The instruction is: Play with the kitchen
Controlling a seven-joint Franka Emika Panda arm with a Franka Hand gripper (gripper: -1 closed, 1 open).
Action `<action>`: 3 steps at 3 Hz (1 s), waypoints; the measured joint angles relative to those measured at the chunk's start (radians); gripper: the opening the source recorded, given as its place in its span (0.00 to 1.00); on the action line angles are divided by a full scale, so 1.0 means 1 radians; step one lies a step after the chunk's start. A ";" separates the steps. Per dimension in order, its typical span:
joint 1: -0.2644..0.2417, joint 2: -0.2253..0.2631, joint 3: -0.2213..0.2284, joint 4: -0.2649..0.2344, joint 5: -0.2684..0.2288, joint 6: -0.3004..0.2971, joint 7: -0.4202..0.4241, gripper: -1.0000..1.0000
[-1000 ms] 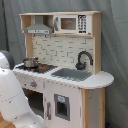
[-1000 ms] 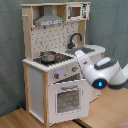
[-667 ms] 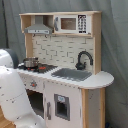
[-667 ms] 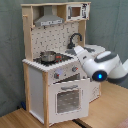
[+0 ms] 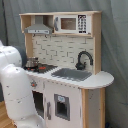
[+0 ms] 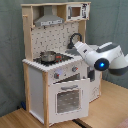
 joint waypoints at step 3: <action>0.002 0.226 0.013 -0.114 0.075 0.026 -0.250 1.00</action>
